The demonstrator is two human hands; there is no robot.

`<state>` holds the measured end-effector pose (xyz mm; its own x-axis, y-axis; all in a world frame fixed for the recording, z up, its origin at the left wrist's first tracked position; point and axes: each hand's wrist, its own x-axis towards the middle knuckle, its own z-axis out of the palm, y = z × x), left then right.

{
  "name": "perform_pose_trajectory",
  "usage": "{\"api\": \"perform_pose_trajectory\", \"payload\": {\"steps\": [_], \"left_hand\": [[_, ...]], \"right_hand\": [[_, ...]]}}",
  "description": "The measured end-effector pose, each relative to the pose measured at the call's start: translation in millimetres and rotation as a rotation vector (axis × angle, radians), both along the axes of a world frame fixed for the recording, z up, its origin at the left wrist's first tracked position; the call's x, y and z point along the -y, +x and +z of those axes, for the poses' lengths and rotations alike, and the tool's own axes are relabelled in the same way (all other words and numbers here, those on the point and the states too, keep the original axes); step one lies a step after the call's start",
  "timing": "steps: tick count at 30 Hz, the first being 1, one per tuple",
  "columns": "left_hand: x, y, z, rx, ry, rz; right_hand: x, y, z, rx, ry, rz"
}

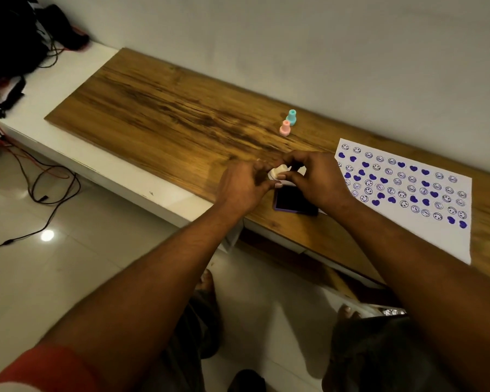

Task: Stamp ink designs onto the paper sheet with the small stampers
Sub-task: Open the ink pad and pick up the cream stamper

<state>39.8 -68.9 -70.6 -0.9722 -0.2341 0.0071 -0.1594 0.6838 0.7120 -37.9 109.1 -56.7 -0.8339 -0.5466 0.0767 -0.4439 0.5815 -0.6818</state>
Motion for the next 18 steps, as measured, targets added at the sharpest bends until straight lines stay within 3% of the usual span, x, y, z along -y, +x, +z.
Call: {"api": "perform_pose_trajectory", "payload": {"steps": [7,11,18], "left_hand": [[5,-5,-4,0.037,0.043,0.006],[6,-6,-7,0.052,-0.02,-0.036],[-3,-9,-6,0.022,-0.121,-0.039]], "right_hand": [[-27,2,13,-0.107,0.078,0.038],[-41,11,8,-0.139,0.219,0.101],[-41,20,7,-0.266,0.294,0.134]]}}
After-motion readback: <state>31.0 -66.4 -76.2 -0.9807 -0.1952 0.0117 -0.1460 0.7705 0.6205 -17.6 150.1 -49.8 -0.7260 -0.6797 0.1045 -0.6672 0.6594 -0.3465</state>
